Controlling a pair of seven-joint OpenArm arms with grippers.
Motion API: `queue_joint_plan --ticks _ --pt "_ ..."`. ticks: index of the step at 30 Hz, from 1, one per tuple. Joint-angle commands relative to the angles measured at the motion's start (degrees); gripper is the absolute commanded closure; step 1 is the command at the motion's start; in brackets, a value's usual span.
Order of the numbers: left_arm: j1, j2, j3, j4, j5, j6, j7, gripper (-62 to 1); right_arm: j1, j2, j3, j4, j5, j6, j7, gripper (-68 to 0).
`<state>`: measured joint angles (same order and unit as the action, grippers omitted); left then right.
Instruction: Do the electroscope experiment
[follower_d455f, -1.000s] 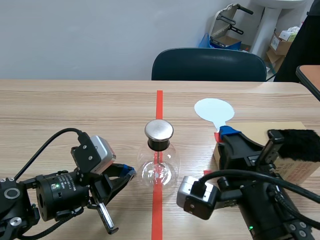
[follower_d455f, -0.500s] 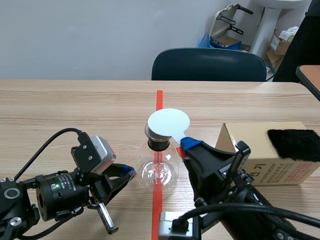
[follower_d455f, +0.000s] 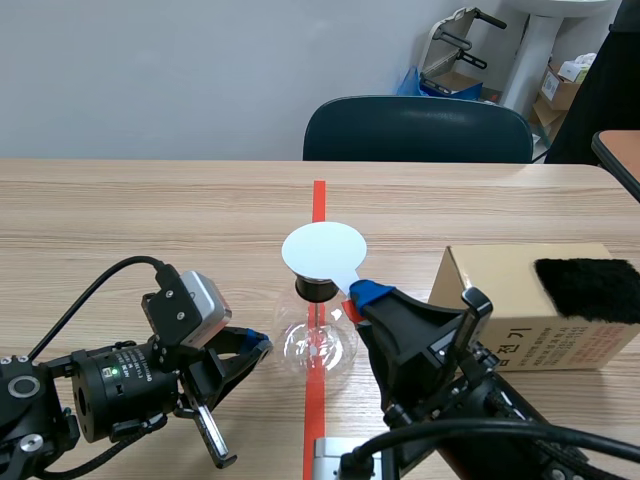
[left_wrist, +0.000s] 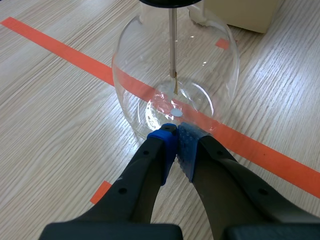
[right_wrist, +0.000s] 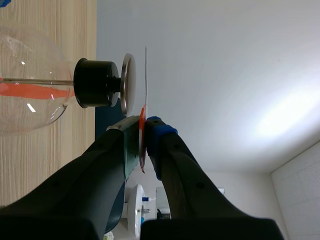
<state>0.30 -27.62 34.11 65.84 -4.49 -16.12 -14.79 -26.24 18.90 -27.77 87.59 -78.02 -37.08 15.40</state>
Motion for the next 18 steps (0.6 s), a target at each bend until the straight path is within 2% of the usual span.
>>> queue_joint_plan --ticks 1,12,18 --pt "-0.3 0.5 0.0 0.7 -0.3 0.1 -0.6 -1.5 0.7 0.6 0.5 0.9 0.2 -0.6 -0.2 -1.7" --pt "-0.3 0.5 0.0 0.7 -0.3 0.1 -0.6 -1.5 0.7 0.6 0.5 0.9 0.2 -0.6 -1.4 -1.7" --pt "-0.3 0.5 0.0 0.7 -0.3 0.1 -0.6 -1.5 0.7 0.6 0.5 0.9 0.2 -0.6 -7.8 -1.7"
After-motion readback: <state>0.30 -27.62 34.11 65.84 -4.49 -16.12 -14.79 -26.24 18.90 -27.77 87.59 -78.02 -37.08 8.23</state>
